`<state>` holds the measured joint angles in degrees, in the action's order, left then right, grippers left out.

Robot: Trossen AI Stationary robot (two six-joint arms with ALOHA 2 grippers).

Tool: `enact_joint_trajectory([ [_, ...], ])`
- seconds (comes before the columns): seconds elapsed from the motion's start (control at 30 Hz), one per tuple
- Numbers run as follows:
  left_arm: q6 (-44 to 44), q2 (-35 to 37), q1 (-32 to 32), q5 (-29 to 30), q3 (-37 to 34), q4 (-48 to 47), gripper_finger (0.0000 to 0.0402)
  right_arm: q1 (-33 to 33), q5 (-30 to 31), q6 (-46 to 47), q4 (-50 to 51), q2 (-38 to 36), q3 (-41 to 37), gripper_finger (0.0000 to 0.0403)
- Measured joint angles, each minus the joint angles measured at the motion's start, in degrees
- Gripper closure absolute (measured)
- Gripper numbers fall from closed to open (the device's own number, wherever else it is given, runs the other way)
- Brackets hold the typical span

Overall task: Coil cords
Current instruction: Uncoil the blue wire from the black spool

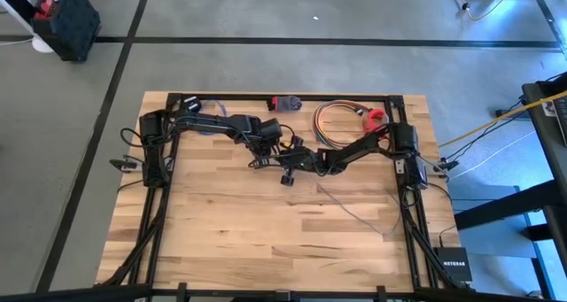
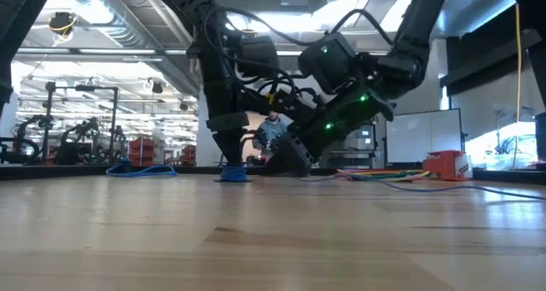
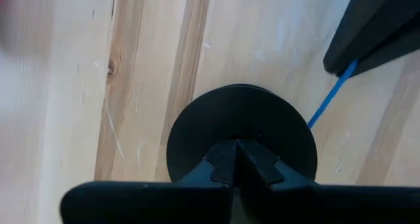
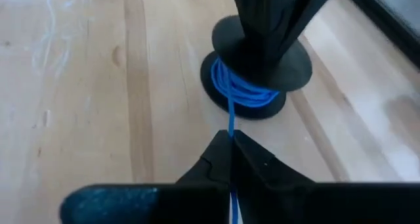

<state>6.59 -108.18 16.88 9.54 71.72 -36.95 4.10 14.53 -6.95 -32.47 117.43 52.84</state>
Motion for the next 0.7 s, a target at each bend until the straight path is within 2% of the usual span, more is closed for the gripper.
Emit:
enact_joint_trajectory([
  [0.37, -1.0, 0.0, -0.1, -0.4, 0.1, 0.2, 0.04, -10.7, 10.3, -3.4, 20.5, -6.1, 0.0, 0.0398],
  [0.5, -1.9, 0.0, -0.2, -0.6, 0.2, 0.0, 0.0398, -16.0, 14.6, -1.3, 28.9, -8.1, 0.1, 0.0399],
  [0.7, -3.0, 0.2, -0.2, -1.5, 0.3, -0.5, 0.0399, -24.6, 19.4, 6.6, 44.9, -11.9, 0.1, 0.04],
])
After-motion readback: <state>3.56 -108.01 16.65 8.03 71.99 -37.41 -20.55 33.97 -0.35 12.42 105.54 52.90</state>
